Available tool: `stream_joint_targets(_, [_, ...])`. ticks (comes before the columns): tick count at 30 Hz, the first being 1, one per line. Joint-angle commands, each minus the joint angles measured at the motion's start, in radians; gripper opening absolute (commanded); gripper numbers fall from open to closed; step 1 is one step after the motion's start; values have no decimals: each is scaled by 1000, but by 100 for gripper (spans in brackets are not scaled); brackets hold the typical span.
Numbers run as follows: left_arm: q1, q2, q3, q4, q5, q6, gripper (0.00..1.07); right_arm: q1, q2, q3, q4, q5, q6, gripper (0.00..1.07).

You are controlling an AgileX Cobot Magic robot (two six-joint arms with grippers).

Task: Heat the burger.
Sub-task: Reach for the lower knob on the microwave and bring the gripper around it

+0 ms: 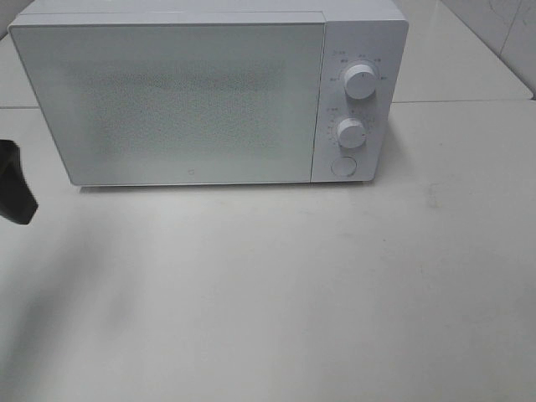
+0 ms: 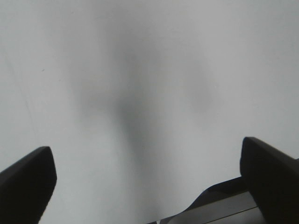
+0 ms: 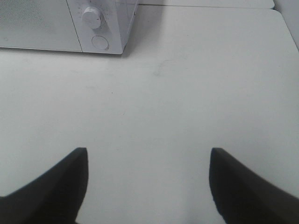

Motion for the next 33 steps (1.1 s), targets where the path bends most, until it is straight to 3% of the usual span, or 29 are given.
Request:
stream_joint_targets(1, [54, -103, 76, 24, 11, -14, 101, -8, -26, 1, 1, -8, -7, 70])
stream_joint_targets(6, [82, -196, 123, 39, 22, -25, 101, -8, -26, 1, 1, -8, -7, 70])
stream_joint_targets(7, [85, -247, 150, 54, 24, -65, 101, -8, -26, 1, 1, -8, -7, 70])
stream_joint_targets(10, [85, -315, 192, 80, 26, -99, 101, -8, -26, 1, 1, -8, -7, 70])
stream_joint_targets(13, [85, -342, 207, 91, 28, -99, 101, -8, -26, 1, 1, -8, -7, 70])
stream_joint_targets(15, [85, -449, 264, 133, 29, -99, 101, -8, -26, 1, 1, -8, -7, 70])
stream_joint_targets(23, [85, -667, 390, 137, 36, -94, 101, -8, -26, 1, 1, -8, -7, 70])
stream_joint_targets(29, [85, -752, 406, 147, 83, -95, 101, -8, -26, 1, 1, -8, -6, 70])
stream_joint_targets(33, [85, -884, 412, 140, 88, -124, 101, -8, -26, 1, 1, -8, -6, 70])
